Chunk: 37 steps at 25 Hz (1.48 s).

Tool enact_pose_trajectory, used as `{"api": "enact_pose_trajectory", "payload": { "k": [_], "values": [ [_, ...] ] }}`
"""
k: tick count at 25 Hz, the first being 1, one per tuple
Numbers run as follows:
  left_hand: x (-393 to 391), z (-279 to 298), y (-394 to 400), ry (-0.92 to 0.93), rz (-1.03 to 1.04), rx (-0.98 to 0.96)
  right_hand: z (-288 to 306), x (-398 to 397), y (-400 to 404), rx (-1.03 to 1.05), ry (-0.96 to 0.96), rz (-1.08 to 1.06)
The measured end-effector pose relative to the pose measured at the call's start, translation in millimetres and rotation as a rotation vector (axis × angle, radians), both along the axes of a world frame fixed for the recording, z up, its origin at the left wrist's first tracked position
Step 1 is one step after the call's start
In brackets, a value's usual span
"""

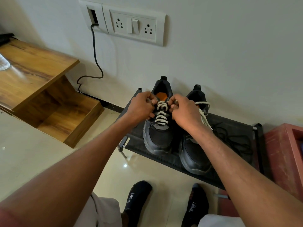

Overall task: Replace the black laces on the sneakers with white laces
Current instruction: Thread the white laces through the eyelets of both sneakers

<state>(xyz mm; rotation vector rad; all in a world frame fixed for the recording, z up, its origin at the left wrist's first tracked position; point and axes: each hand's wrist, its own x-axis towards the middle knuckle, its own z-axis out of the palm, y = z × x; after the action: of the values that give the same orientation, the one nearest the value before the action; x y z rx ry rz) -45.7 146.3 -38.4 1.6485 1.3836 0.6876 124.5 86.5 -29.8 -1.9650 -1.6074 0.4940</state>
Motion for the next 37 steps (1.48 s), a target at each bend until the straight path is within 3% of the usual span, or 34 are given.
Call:
{"api": "enact_pose_trajectory", "payload": {
  "k": [12, 17, 22, 27, 31, 37],
  "values": [
    [9, -10, -8, 0.125, 0.059, 0.206, -2, -20, 4, 0.119, -0.167, -0.031],
    [9, -9, -5, 0.144, 0.051, 0.181, 3, -22, 7, 0.156, -0.035, -0.077],
    [9, -9, -5, 0.139, 0.050, 0.171, 5, -12, 9, 0.060, 0.039, -0.081],
    [10, -7, -6, 0.137, 0.048, 0.182, 5, -10, 10, 0.078, -0.030, 0.010],
    [12, -5, -7, 0.172, 0.054, 0.180, 2, -15, 10, 0.070, -0.100, -0.038],
    [16, -3, -10, 0.197, 0.052, 0.173, 3, -12, 12, 0.018, 0.102, -0.108]
  ]
}}
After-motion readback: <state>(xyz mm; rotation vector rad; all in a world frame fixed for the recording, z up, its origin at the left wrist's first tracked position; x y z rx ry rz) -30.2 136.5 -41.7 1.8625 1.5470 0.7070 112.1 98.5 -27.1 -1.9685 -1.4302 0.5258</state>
